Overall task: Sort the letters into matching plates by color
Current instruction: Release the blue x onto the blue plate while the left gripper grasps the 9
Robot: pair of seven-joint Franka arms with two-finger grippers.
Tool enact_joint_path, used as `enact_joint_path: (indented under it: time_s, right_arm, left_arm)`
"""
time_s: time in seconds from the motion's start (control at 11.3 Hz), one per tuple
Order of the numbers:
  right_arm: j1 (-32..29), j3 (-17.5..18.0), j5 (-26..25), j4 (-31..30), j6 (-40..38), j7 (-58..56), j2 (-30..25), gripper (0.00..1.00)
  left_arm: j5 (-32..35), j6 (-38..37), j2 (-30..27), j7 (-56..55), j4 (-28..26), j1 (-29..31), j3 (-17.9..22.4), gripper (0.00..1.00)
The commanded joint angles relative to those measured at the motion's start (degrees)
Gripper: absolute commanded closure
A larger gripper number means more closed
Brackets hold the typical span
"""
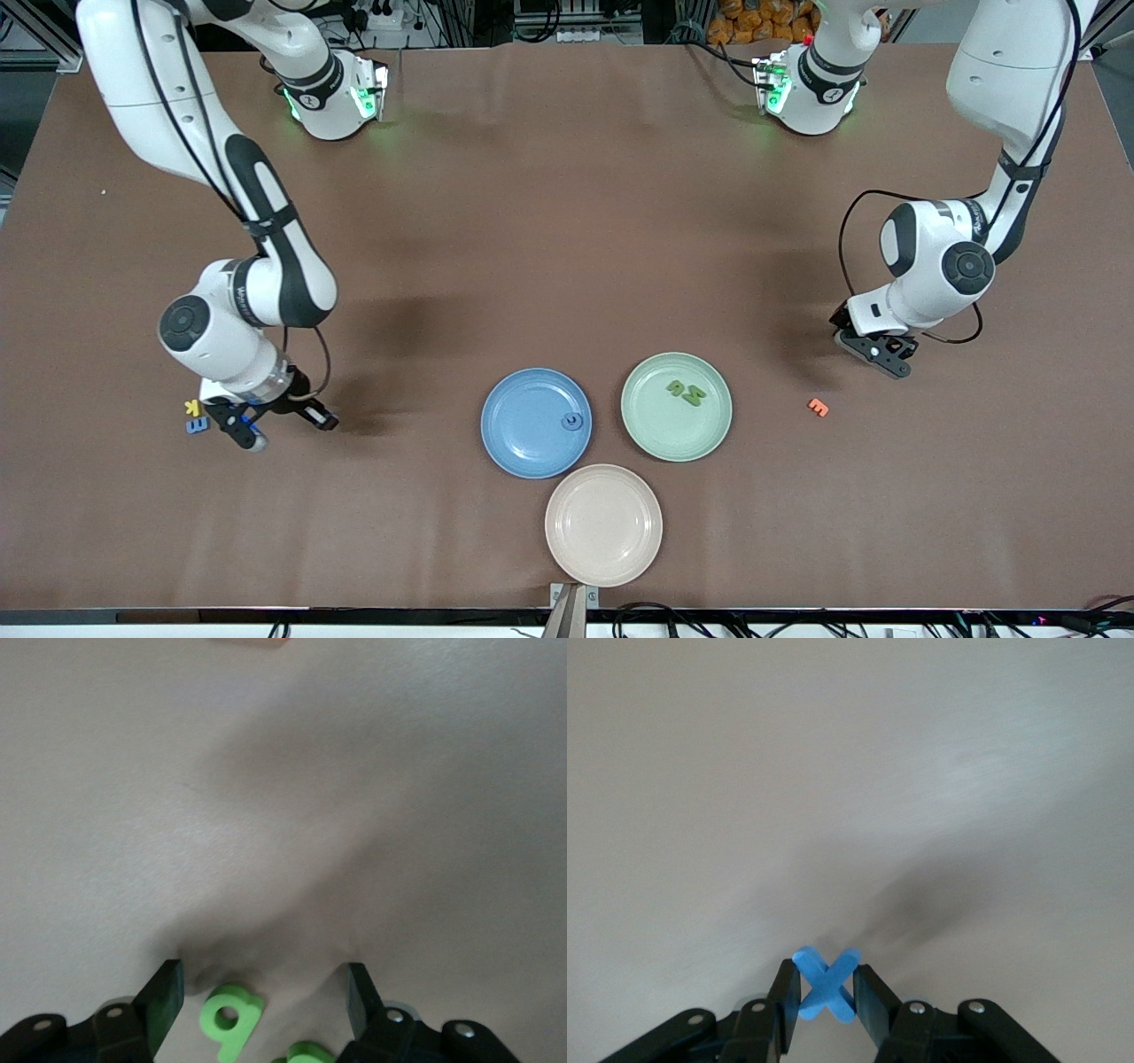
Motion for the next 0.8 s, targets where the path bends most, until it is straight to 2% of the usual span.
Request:
enact_joint_path:
  time_s: [0.0,0.09,0.18,0.36,0.71]
  right_arm:
    - [4.38,1.83,0.58,5.47,-1.11,3.09,0.74,0.95]
    - [5.70,2.79,0.58,6.97,-1.11,4.41,1.00,0.95]
    - [7.19,3.67,0.49,7.77,-1.11,5.38,1.00,0.94]
    - [10.61,4.47,0.49,10.05,-1.02,6.97,1.27,0.94]
    - [17.04,5.87,0.31,18.57,-0.50,10.05,6.79,0.94]
  left_arm:
    - [1.39,0.30,-3.25,0.79,-2.45,0.55,0.78,0.18]
    - [1.39,0.29,-3.26,0.88,-2.54,1.17,0.78,0.19]
    - [1.39,0.29,-3.17,1.05,-2.54,1.17,0.78,0.25]
    - [1.39,0.29,-3.08,1.14,-2.54,1.17,0.78,0.27]
    - [1.39,0.38,-2.56,1.05,-2.54,1.17,0.78,0.33]
